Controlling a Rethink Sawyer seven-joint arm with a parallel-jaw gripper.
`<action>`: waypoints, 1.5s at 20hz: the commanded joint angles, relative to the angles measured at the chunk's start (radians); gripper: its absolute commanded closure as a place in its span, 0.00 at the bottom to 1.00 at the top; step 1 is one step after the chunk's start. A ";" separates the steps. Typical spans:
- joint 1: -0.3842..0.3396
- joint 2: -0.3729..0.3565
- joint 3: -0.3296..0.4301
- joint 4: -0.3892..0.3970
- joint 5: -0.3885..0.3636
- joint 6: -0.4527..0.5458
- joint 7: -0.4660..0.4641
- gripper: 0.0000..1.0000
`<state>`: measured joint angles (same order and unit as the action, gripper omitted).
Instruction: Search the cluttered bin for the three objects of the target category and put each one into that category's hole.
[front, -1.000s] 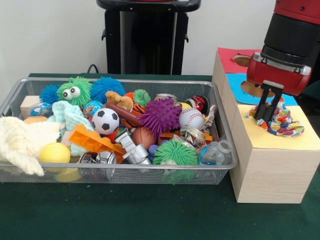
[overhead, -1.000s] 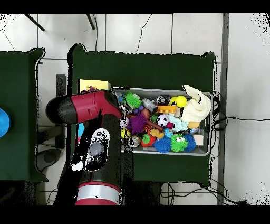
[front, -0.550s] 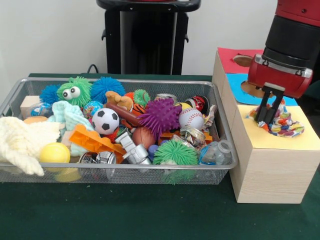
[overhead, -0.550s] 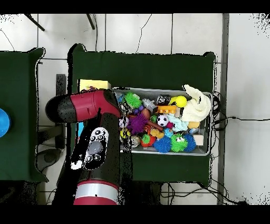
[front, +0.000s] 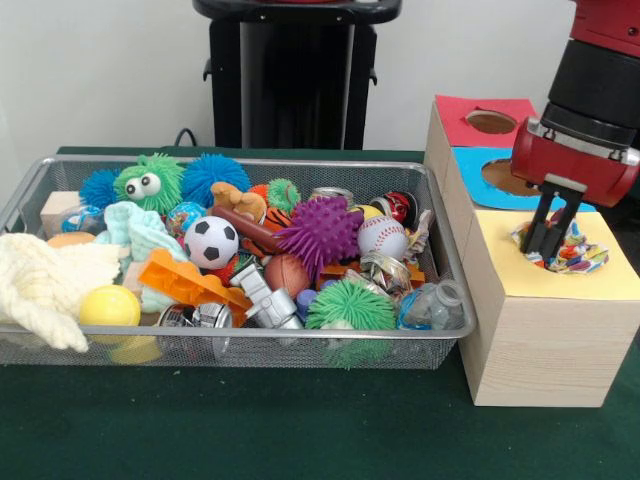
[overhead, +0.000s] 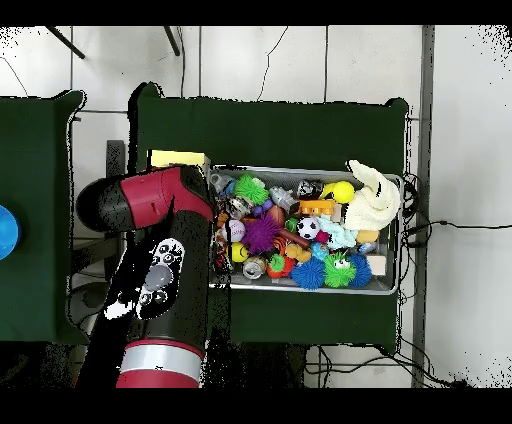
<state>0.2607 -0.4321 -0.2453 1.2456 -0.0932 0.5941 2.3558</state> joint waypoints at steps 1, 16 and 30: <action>0.019 0.153 0.060 -0.007 0.020 0.042 0.135 1.00; 0.044 0.181 0.035 -0.032 0.069 0.055 0.161 1.00; -0.017 -0.109 0.071 0.160 0.113 0.216 0.018 1.00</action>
<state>0.2969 -0.4221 -0.2661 1.2625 -0.0279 0.6288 2.3558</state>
